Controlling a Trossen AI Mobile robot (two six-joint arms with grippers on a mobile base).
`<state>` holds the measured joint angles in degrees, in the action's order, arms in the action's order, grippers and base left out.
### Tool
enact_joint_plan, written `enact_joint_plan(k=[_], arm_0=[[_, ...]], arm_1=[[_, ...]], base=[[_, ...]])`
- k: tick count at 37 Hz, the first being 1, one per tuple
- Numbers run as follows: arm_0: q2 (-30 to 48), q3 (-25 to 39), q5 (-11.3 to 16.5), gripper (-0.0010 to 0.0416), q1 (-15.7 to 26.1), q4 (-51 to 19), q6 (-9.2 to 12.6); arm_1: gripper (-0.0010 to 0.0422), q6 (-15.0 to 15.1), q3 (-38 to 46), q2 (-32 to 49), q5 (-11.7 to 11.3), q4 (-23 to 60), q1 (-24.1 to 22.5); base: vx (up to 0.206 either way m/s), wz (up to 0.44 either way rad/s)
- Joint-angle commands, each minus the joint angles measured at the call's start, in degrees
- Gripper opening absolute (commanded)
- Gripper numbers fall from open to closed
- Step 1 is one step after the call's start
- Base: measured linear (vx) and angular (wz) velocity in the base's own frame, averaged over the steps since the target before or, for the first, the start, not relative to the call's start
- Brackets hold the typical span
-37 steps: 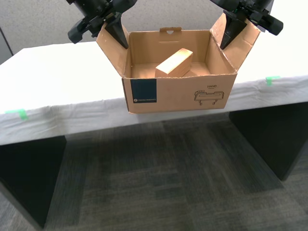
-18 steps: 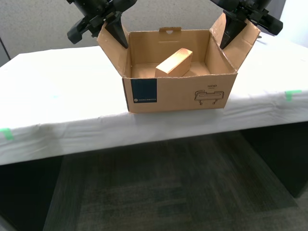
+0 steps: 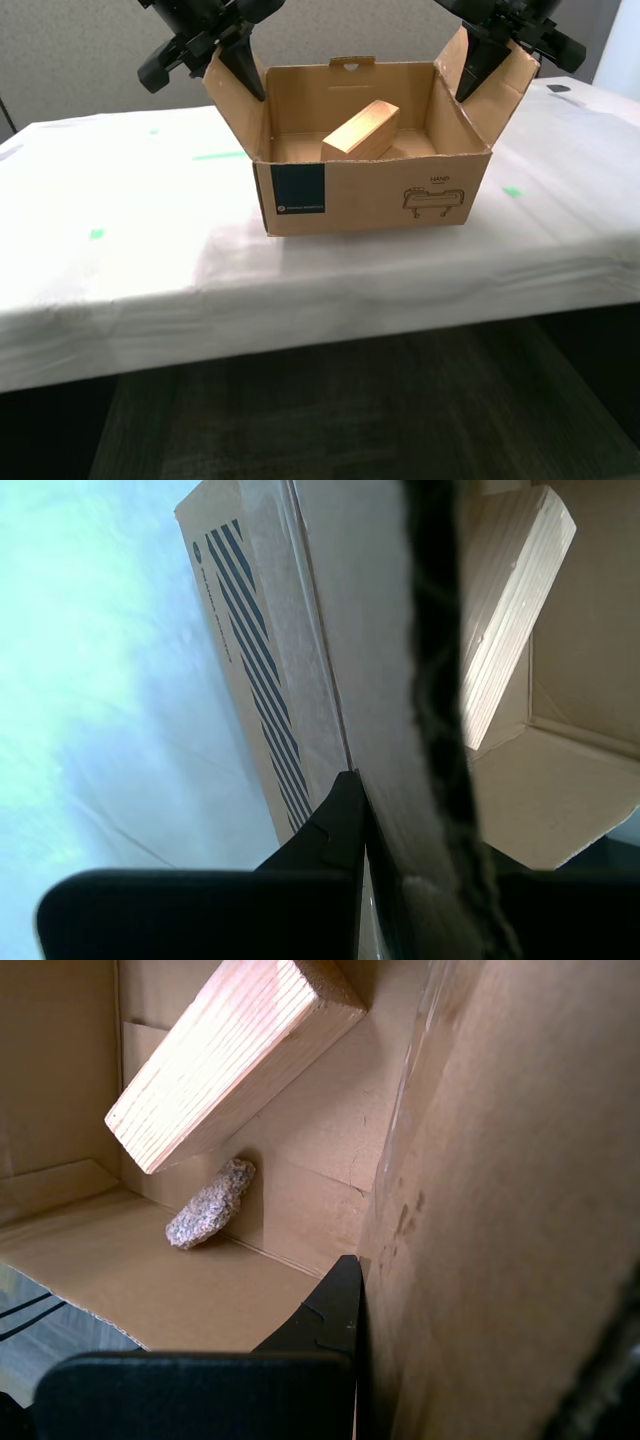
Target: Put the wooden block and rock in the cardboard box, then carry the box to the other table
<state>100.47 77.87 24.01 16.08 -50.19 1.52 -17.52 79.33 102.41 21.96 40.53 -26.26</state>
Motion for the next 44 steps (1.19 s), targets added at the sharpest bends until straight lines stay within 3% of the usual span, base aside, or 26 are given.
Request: enact_joint_plan(k=[1, 17, 35, 44], arm_0=[[0.0, 0.1, 1.0, -0.0001, 0.7, 0.2, 0.1], [0.0, 0.1, 1.0, -0.0001, 4.5, -1.1, 0.2], [0.0, 0.1, 1.0, -0.0001, 4.6, 0.5, 0.6], [1.4, 0.3, 1.0, -0.0001, 4.8, 2.2, 2.2]], arm_1=[[-0.0001, 0.0, -1.0, -0.7, 0.9, -0.5, -0.2], [-0.0001, -1.1, -10.1, -9.9, -0.9, -4.1, -0.3], [-0.0001, -1.8, -12.7, -10.2, -0.9, -7.8, -0.1], [-0.0001, -2.8, -12.7, -10.3, -1.7, -7.9, 0.3]], base=[[0.202, 0.016], [0.203, 0.004], [0.124, 0.014], [0.082, 0.128]])
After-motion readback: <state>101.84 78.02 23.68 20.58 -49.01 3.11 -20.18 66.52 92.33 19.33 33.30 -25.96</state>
